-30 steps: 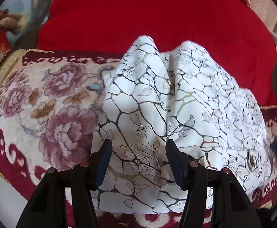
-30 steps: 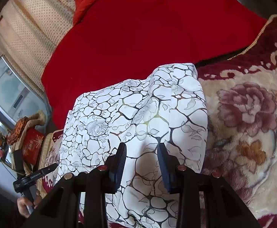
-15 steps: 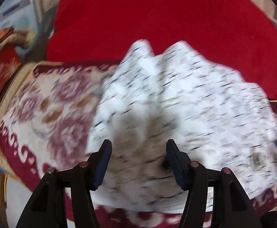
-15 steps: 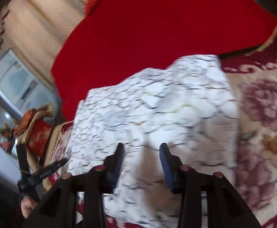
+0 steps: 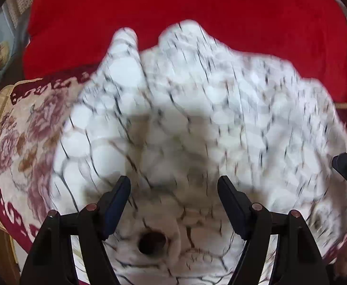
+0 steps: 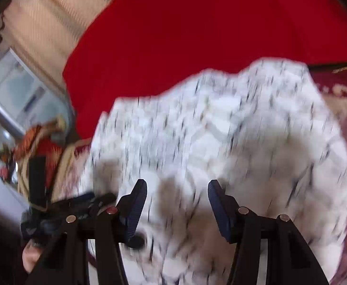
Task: Fold large clothes
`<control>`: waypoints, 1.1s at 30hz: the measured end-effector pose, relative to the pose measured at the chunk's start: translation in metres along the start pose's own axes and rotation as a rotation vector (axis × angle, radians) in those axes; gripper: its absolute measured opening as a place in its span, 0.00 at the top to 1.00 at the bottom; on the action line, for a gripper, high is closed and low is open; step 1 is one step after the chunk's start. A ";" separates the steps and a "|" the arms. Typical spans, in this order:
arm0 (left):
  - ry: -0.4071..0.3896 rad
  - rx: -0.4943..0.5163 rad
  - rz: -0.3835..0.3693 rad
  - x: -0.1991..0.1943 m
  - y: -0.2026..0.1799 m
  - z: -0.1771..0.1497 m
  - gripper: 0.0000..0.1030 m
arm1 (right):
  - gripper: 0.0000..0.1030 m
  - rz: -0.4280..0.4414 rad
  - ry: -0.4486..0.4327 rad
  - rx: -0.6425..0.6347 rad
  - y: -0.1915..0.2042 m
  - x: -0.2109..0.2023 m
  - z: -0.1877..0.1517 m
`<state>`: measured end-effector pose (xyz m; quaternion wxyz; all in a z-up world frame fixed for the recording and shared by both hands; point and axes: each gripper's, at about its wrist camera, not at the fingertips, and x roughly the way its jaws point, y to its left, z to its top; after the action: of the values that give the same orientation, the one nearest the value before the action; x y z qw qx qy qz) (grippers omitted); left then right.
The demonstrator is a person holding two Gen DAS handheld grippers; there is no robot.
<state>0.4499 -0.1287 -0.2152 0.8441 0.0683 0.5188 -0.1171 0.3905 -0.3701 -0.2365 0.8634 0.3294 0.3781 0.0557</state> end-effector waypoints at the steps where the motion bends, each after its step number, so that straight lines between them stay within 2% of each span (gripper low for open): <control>1: -0.010 -0.008 0.003 -0.003 0.003 0.008 0.26 | 0.44 -0.016 -0.032 0.015 -0.003 0.000 0.010; 3: -0.047 -0.018 0.044 -0.007 0.009 0.029 0.26 | 0.44 -0.065 -0.069 0.050 -0.010 0.005 0.028; 5: -0.063 -0.022 0.120 0.003 0.015 0.050 0.26 | 0.44 -0.096 -0.080 0.088 -0.025 0.012 0.040; 8: -0.004 -0.040 0.184 0.036 0.028 0.068 0.24 | 0.43 -0.109 0.028 0.185 -0.056 0.044 0.047; 10: 0.060 -0.069 0.150 0.061 0.033 0.069 0.21 | 0.43 -0.084 0.038 0.201 -0.065 0.052 0.047; 13: 0.038 -0.060 0.157 0.057 0.029 0.065 0.21 | 0.44 -0.085 0.006 0.167 -0.057 0.043 0.049; 15: 0.024 -0.069 0.095 0.039 0.031 0.056 0.21 | 0.43 -0.074 -0.023 0.136 -0.048 0.033 0.048; 18: -0.017 -0.094 0.044 0.003 0.042 0.033 0.21 | 0.43 -0.036 -0.067 0.076 -0.031 0.014 0.043; 22: -0.079 -0.117 0.074 -0.044 0.072 -0.004 0.21 | 0.43 0.009 -0.052 0.018 -0.010 -0.012 0.024; 24: -0.087 -0.129 0.101 -0.057 0.099 -0.029 0.21 | 0.43 -0.005 -0.033 -0.013 0.001 -0.013 0.013; 26: -0.089 -0.145 0.101 -0.061 0.118 -0.049 0.21 | 0.43 -0.021 -0.022 -0.037 0.006 -0.014 0.005; 29: -0.103 -0.222 0.064 -0.069 0.142 -0.085 0.21 | 0.43 -0.062 -0.009 -0.059 0.013 -0.006 -0.003; 32: -0.069 -0.296 0.013 -0.048 0.165 -0.106 0.21 | 0.46 -0.108 0.107 -0.002 -0.003 0.025 -0.011; 33: -0.057 -0.313 0.001 -0.046 0.167 -0.110 0.21 | 0.49 -0.118 0.112 0.007 -0.007 0.029 -0.012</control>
<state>0.3803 0.0646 -0.2255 0.8588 -0.0671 0.5066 -0.0366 0.4012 -0.3589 -0.2644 0.8415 0.3057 0.4449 0.0219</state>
